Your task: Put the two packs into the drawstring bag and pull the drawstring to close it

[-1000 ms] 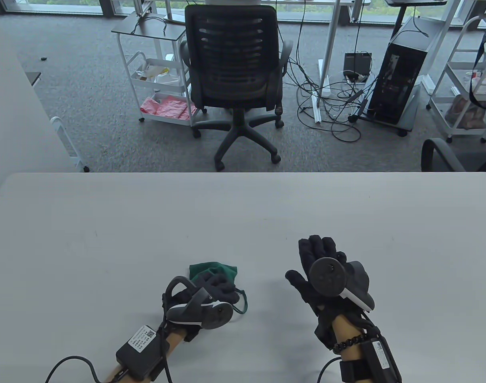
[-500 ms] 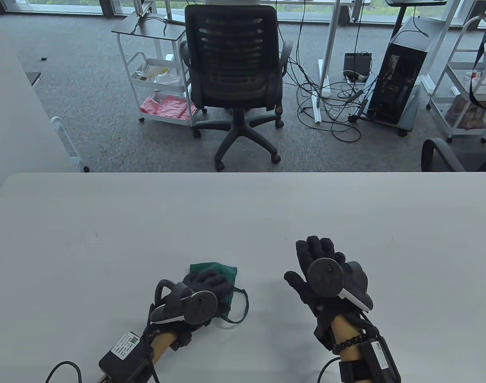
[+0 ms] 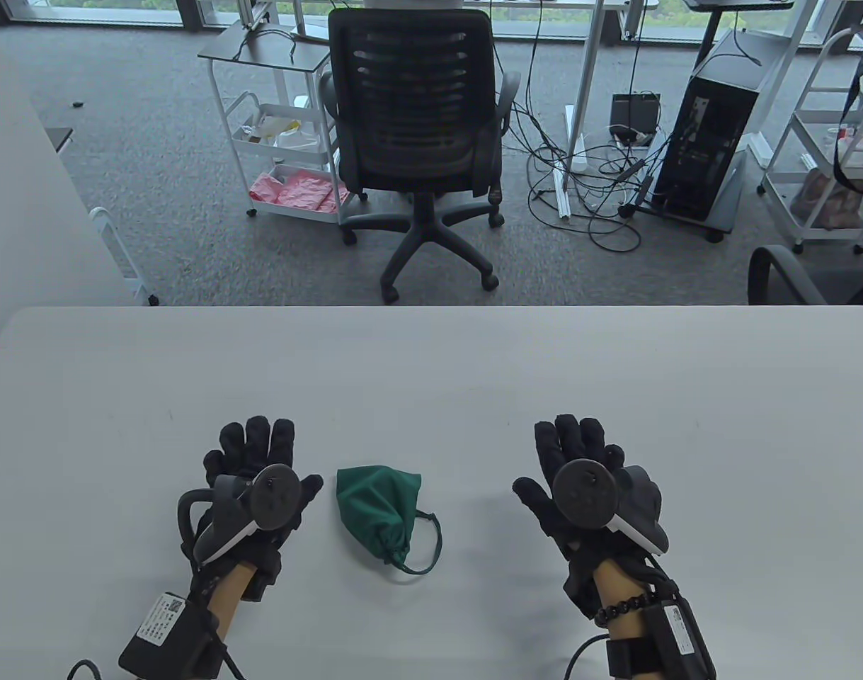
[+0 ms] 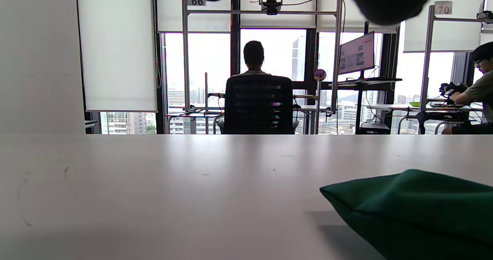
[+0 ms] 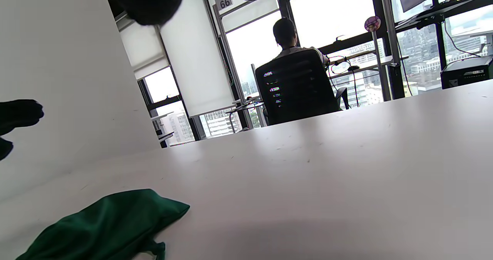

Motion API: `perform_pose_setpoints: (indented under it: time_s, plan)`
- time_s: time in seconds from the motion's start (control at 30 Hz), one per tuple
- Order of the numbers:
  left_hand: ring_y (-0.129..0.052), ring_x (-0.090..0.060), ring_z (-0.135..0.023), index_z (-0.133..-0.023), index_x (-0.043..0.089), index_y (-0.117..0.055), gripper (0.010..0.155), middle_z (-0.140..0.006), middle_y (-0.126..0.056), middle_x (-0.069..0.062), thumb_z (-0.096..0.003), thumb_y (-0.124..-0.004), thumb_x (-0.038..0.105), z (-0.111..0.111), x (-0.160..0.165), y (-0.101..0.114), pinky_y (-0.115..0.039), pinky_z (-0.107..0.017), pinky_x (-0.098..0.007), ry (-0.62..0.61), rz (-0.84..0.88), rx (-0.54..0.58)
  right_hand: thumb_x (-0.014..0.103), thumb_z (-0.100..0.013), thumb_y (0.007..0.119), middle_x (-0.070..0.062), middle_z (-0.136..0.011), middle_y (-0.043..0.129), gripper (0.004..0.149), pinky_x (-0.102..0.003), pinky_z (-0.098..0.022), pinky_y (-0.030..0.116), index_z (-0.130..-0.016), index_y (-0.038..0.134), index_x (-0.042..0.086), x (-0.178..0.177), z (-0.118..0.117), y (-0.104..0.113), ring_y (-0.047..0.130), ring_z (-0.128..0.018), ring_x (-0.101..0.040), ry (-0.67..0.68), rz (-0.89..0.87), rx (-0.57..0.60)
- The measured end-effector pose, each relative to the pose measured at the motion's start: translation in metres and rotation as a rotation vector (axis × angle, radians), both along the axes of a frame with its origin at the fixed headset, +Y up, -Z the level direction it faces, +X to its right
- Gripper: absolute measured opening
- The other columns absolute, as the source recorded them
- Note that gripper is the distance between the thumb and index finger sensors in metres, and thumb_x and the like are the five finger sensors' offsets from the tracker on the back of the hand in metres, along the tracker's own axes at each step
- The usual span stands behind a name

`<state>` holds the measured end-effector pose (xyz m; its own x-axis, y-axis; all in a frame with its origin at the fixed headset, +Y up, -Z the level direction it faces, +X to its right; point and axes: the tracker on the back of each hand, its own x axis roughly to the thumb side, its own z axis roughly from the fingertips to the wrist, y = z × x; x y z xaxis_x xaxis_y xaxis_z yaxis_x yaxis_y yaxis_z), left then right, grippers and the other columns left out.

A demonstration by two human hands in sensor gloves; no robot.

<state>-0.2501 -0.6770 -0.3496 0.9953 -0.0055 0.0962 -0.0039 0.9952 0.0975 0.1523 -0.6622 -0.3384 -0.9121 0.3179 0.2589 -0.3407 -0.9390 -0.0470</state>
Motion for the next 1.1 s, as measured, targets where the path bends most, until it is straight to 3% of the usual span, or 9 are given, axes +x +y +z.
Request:
perform_pose_setpoints:
  time_s: [0.1,0.43,1.1]
  plan:
    - [-0.018,-0.066,-0.103,-0.114,0.017,-0.018,0.089,-0.118,-0.014,-0.03,-0.0522,-0.062,0.063,-0.001,-0.0049,0.0,-0.032,-0.07,-0.079,0.02,0.004,-0.04,0.047,-0.056,0.067,-0.03,-0.114,0.021,0.079,-0.077,-0.066,0.025,-0.112,0.032,0.005,0.0031,0.0011,0.0025,0.017,-0.1,-0.059,-0.017,0.007,0.031]
    - [-0.011,-0.066,-0.101,-0.112,0.018,-0.009,0.091,-0.116,-0.007,-0.03,-0.0528,-0.06,0.065,0.0004,-0.0027,0.0009,-0.028,-0.069,-0.08,-0.004,0.011,-0.05,0.047,-0.056,0.067,-0.029,-0.114,0.02,0.079,-0.078,-0.066,0.025,-0.113,0.031,0.006,0.0062,0.0021,0.0047,0.016,-0.099,-0.059,-0.034,0.034,0.054]
    - [-0.016,-0.066,-0.103,-0.113,0.02,-0.01,0.089,-0.117,-0.01,-0.03,-0.0531,-0.059,0.065,0.0049,0.0023,-0.0033,-0.03,-0.07,-0.079,-0.023,0.006,-0.071,0.047,-0.056,0.067,-0.03,-0.114,0.019,0.079,-0.078,-0.066,0.025,-0.113,0.031,0.006,0.0037,0.0027,0.0046,0.016,-0.099,-0.059,-0.02,0.029,0.05]
